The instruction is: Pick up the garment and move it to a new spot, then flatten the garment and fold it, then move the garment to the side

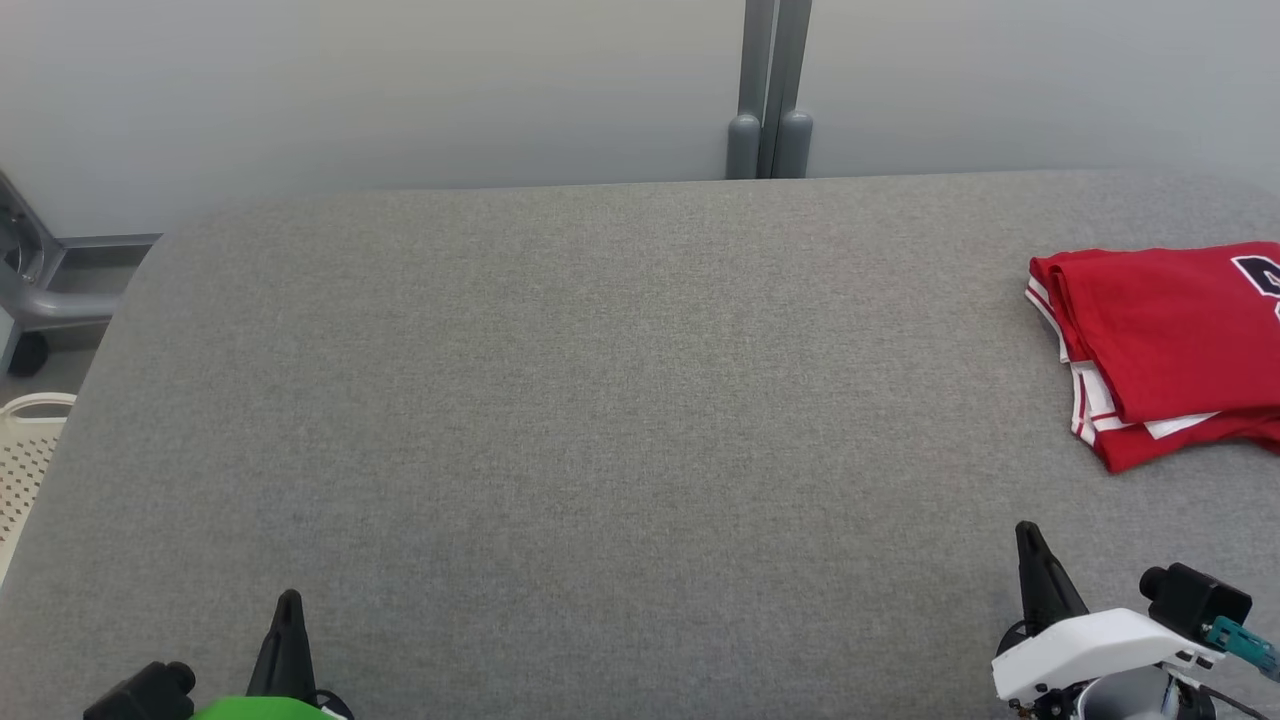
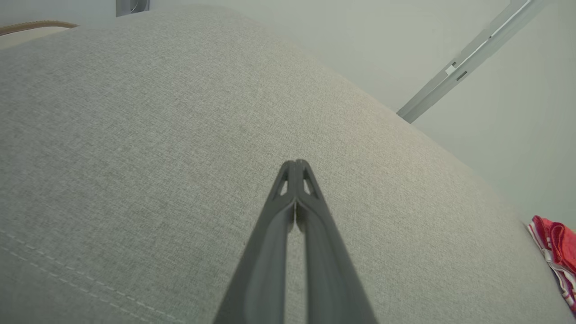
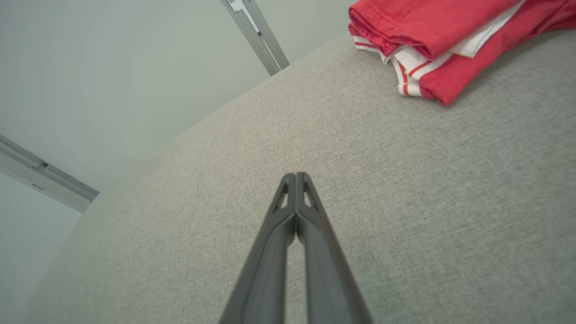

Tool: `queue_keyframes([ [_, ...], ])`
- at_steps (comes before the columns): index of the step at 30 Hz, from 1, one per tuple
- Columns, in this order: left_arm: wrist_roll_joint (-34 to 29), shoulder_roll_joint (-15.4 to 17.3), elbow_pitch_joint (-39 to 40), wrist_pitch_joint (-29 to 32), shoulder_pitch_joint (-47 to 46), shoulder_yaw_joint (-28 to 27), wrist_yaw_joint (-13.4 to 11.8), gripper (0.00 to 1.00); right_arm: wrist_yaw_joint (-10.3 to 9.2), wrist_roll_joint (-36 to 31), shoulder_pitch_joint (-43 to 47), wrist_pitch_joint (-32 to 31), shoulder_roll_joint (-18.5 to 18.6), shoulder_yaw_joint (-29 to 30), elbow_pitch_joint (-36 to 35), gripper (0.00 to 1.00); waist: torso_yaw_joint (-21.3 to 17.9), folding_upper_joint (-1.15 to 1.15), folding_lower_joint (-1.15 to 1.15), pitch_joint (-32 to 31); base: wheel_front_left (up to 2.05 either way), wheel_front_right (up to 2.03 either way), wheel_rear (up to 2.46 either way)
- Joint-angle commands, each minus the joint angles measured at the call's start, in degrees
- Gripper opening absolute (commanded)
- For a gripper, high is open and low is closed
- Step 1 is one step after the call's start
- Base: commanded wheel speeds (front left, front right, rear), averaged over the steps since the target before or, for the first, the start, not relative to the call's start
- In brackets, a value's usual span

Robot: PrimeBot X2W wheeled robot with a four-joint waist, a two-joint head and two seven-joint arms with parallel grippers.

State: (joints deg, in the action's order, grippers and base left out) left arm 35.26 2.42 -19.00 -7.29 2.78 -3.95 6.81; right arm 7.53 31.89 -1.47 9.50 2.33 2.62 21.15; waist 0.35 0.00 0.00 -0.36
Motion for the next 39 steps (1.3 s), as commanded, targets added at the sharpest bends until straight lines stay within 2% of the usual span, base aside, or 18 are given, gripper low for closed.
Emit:
queue_keyframes([
  [1, 2.5, 0.3, 1.0, 0.7, -1.8, -0.4, 0.2, 0.0, -0.02, 2.7, -0.5, -0.5, 0.3, 0.2, -1.4, 0.0, 0.0, 0.0, 0.0, 0.0, 0.0, 0.0, 0.0],
  [39, 29.5, 0.5, 2.9, 9.1, -5.8, -2.3, 0.5, 0.0, -0.02, 31.7, -0.4, -6.4, 0.5, 1.2, -6.8, 0.0, -0.1, 0.0, 0.0, 0.1, 0.0, 0.0, 0.0],
])
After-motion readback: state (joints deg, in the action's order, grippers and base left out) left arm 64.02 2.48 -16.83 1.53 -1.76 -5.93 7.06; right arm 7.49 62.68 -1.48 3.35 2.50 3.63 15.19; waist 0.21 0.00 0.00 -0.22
